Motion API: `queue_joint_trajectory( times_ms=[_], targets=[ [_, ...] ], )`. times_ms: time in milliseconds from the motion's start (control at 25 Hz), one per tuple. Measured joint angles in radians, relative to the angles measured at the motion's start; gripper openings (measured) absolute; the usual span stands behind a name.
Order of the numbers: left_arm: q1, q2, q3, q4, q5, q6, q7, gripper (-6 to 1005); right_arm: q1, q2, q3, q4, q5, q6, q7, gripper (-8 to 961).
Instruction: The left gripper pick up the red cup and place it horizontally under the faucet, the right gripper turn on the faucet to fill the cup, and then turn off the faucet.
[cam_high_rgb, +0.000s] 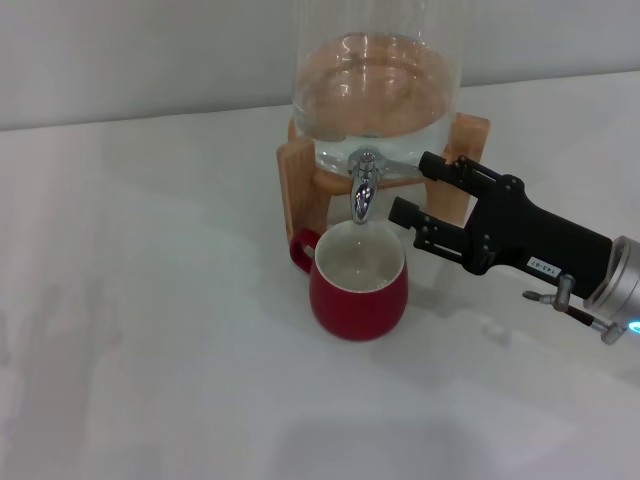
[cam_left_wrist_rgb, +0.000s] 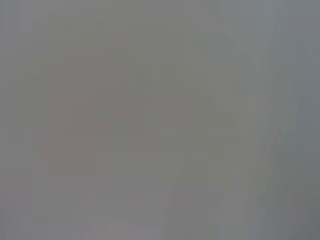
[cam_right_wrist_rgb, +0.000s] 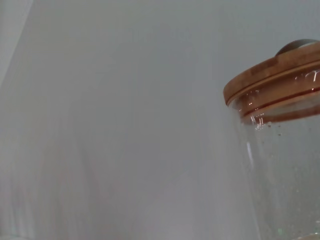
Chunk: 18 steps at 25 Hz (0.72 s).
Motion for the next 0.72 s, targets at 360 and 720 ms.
queue_joint_trajectory(
  times_ms=[360,720],
  targets=[
    [-0.005,0.0,0.0,-0.002,0.001,-0.011,0.0,459,0.008,0.0,0.0,0.0,-0.007,0.002,0.005,751],
    [-0.016,0.001,0.0,0.0,0.0,-0.022,0.0,458,0.01,0.0,0.0,0.0,-0.018,0.003,0.019,751]
  ],
)
